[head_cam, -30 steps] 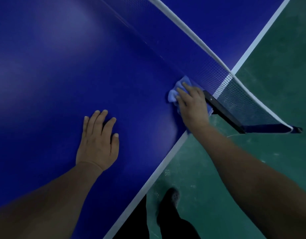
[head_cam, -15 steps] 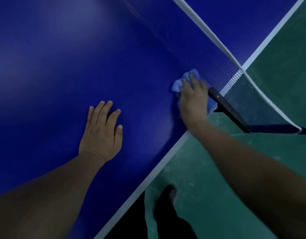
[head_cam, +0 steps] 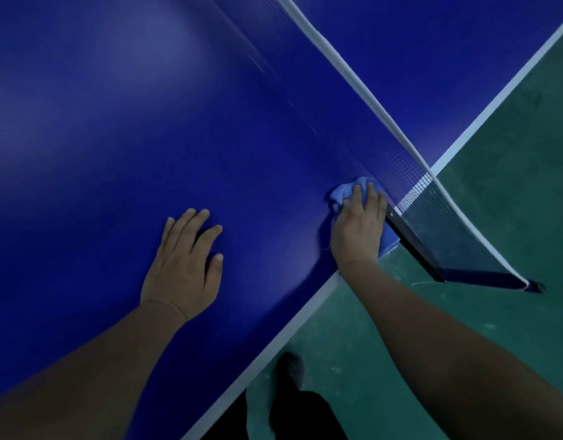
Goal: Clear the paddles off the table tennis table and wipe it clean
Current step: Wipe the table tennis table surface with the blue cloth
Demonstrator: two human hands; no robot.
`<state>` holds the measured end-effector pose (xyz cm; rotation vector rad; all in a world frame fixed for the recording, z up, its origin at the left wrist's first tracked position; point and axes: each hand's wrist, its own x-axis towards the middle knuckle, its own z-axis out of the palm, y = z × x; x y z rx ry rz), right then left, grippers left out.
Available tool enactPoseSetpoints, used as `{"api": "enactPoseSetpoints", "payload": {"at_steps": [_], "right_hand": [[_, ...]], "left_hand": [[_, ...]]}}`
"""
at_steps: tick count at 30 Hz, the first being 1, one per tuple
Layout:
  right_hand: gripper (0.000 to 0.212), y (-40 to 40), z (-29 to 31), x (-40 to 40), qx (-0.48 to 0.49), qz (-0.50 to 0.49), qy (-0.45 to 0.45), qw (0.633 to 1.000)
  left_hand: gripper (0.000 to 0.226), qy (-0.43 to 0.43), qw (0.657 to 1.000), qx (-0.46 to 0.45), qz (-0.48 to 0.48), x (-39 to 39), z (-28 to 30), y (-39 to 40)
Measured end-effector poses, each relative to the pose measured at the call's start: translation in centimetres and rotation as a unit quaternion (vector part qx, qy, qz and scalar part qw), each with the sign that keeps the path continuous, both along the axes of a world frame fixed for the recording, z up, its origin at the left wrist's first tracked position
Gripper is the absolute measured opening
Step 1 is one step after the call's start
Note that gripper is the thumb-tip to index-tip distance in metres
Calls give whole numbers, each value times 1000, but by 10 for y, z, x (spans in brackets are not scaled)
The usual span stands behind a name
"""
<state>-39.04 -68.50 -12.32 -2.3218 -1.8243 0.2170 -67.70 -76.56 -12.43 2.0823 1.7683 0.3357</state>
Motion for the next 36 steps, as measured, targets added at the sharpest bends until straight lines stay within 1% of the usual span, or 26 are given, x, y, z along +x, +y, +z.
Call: {"api": "enactPoseSetpoints", "payload": {"at_steps": [3, 6, 9, 11, 14, 16, 18, 20, 22, 24, 26, 28, 30, 33, 35, 36], "right_hand": [[45, 19, -4, -1, 23, -25, -5, 999], [45, 40, -5, -14, 7, 3, -12, 1000], [46, 81, -9, -42, 20, 75, -2, 997], [52, 112, -8, -64, 15, 132, -9, 991], [64, 175, -8, -105, -7, 217, -3, 976], [64, 220, -5, -134, -10, 271, 6, 963], [60, 259, -4, -159, 3, 318, 7, 948], [59, 266, -6, -159, 4, 341, 1, 940], [58, 235, -6, -127, 10, 331, 0, 943], [51, 191, -3, -91, 7, 310, -1, 951], [46, 176, -6, -79, -12, 294, -1, 956], [47, 210, -10, -106, 0, 294, 4, 956], [49, 259, -9, -153, 14, 309, 8, 951], [57, 339, -8, -230, 6, 322, 5, 947], [58, 366, -8, -262, 13, 340, -11, 940], [58, 367, -10, -261, 15, 359, -24, 933]], "left_hand": [[52, -44, 998, 3, 51, -2, 3, 3], [50, -45, 991, 17, 127, -12, 5, 15], [51, -23, 982, 28, 185, -32, 5, 43], [51, -8, 974, 30, 226, -45, 5, 64], [54, 16, 956, 32, 292, -62, 3, 97], [56, 32, 948, 26, 316, -68, 1, 109], [58, 41, 943, 16, 328, -70, -1, 116], [59, 48, 940, 6, 337, -70, -2, 115], [61, 44, 939, 1, 341, -70, -2, 113], [62, 38, 938, -4, 344, -70, -2, 114], [62, 41, 938, -14, 343, -69, -3, 114], [61, 40, 937, -19, 346, -70, -3, 115], [60, 43, 938, -20, 343, -71, -4, 117], [59, 48, 941, -11, 335, -73, -5, 116], [58, 54, 940, -11, 337, -73, -4, 117], [58, 55, 940, -11, 337, -72, -5, 118]]}}
